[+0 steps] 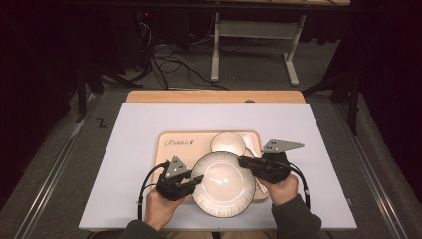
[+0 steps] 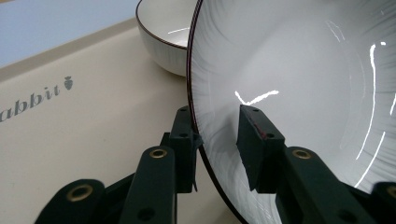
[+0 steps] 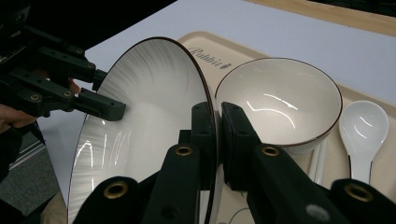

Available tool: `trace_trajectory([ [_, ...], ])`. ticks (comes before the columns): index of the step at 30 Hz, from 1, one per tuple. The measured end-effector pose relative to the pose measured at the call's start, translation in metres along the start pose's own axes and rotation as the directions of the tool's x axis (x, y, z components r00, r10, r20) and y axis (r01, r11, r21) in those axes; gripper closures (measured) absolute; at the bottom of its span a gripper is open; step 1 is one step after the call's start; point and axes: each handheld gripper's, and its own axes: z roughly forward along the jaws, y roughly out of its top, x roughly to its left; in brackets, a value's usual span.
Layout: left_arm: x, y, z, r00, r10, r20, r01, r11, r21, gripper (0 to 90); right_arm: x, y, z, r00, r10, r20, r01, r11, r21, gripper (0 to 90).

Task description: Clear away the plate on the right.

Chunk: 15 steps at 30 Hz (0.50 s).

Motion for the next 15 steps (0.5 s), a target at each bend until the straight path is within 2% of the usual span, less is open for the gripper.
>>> trace_trajectory([
  [7, 0.008, 0.002, -0.007, 0.9981, -0.059, 0.019, 0.059, 0.9982, -0.01, 75.9, 0.003, 0.001, 0.002, 0.9997, -0.022, 0.007, 0.022, 1.0, -0.001, 85.6],
  [12, 0.013, 0.005, -0.016, 0.9964, -0.081, 0.025, 0.082, 0.9958, -0.041, 81.6, 0.005, 0.001, 0.004, 0.9989, -0.047, 0.004, 0.047, 0.999, 0.005, 85.2],
  [15, 0.016, 0.005, -0.02, 0.9953, -0.09, 0.036, 0.092, 0.9938, -0.061, 84.3, 0.004, 0.002, 0.006, 0.9991, -0.041, 0.008, 0.041, 0.999, 0.011, 84.7],
])
